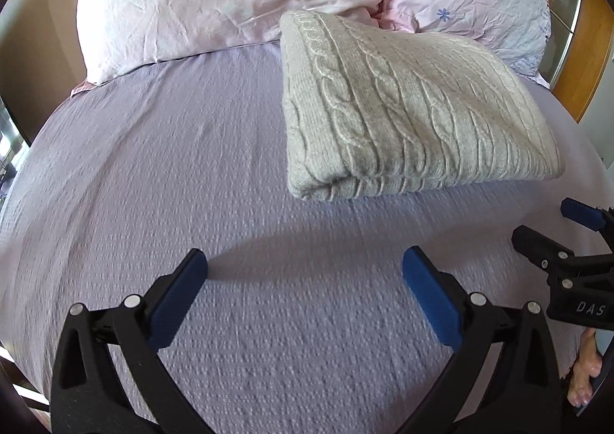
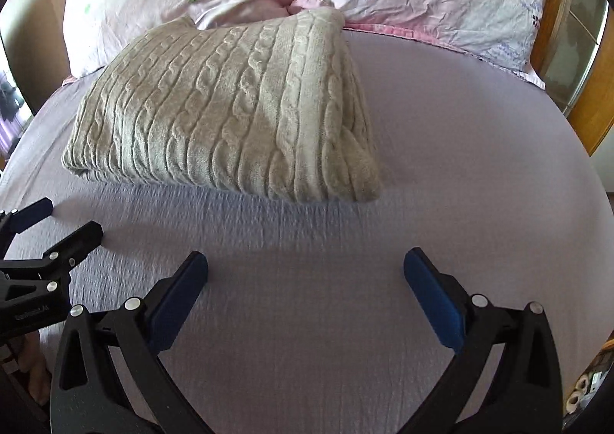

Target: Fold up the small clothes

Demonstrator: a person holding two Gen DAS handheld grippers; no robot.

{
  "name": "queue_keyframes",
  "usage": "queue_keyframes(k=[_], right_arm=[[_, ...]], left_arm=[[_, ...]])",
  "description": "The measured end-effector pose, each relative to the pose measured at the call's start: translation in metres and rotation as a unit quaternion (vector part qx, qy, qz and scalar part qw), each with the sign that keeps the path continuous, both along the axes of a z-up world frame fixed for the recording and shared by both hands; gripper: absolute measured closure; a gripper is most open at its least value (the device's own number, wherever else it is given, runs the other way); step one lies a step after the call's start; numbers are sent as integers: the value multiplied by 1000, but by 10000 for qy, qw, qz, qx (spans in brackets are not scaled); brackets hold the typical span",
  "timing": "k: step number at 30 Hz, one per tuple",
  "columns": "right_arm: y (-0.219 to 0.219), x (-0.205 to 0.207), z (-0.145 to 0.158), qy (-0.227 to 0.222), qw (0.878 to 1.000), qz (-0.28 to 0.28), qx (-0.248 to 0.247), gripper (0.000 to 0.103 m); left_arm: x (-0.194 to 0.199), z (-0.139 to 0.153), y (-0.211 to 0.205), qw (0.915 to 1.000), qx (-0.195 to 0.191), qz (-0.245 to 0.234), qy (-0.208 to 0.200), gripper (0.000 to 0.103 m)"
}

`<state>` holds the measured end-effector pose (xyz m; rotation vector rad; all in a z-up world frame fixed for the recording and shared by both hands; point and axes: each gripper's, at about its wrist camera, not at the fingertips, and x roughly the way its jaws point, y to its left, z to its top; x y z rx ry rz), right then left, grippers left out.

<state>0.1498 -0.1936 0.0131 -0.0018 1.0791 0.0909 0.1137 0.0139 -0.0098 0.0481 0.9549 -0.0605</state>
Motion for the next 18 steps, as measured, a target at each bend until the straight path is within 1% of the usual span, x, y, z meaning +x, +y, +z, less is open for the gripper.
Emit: queue_keyframes(k=[9,18], right_arm=[[0,-5,-1,-177,9998,32,10,1],[0,-4,-1,-142,9999,58,13,1]], left_arm=[[1,0,1,10000,-2,-20,-11,2],[1,0,1,10000,-3,-16,-8,2]])
